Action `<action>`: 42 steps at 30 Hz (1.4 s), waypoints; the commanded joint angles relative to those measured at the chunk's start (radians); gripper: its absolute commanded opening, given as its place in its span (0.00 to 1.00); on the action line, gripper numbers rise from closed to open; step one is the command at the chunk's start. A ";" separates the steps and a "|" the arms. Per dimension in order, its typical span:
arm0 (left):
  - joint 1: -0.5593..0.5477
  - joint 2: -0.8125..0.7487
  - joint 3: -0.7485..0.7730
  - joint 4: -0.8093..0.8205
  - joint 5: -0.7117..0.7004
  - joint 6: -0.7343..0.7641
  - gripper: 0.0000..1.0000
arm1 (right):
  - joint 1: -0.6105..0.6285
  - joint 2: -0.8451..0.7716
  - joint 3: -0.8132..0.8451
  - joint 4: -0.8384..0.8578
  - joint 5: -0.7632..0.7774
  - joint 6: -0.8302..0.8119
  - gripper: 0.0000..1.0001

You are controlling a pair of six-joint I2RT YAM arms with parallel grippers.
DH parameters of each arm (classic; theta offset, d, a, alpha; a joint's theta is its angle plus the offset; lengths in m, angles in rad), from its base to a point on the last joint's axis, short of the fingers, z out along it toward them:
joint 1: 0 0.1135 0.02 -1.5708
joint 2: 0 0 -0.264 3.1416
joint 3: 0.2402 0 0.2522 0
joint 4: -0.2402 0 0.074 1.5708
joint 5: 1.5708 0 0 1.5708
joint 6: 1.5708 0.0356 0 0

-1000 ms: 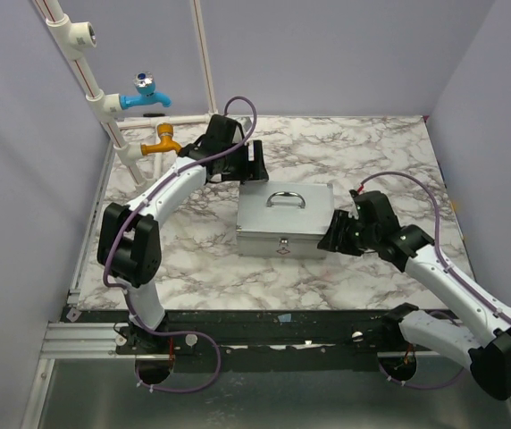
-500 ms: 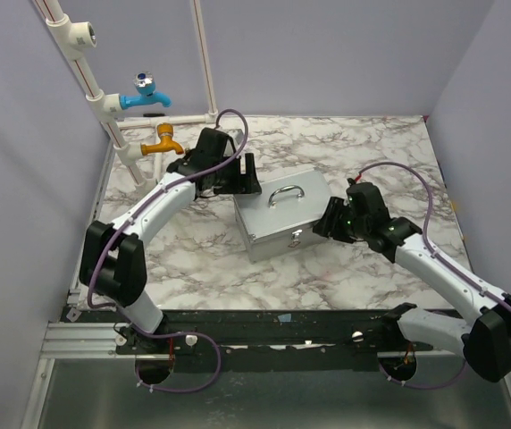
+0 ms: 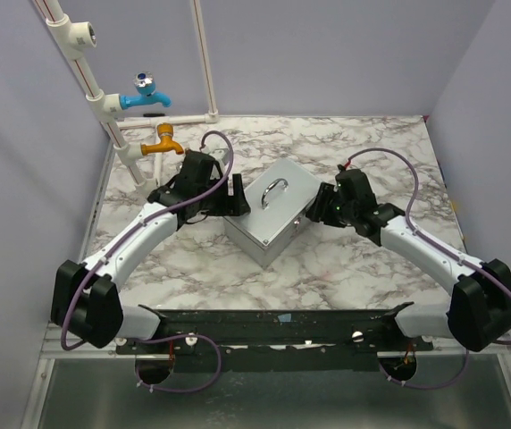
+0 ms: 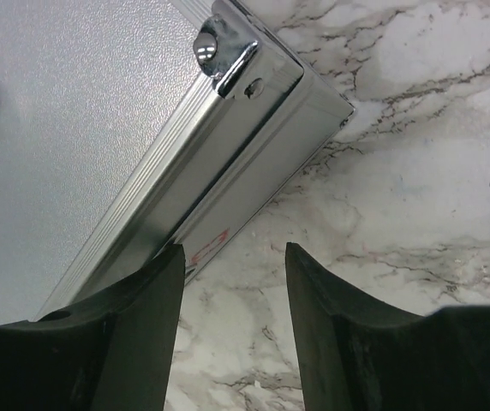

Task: Organize the medicine kit

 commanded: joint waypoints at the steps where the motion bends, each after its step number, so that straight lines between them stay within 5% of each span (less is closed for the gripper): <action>1: -0.028 -0.062 -0.102 -0.064 -0.016 -0.004 0.75 | 0.000 0.039 0.061 0.115 -0.007 -0.041 0.55; 13: -0.120 -0.291 -0.215 -0.099 -0.062 -0.057 0.75 | 0.000 0.053 0.094 0.065 0.081 -0.096 0.58; 23: -0.123 -0.351 -0.083 -0.219 -0.213 0.030 0.76 | 0.000 -0.061 0.031 0.026 0.140 -0.081 0.61; 42: -0.147 -0.104 0.180 -0.128 -0.029 0.084 0.80 | 0.000 -0.187 -0.204 0.159 0.066 0.163 0.64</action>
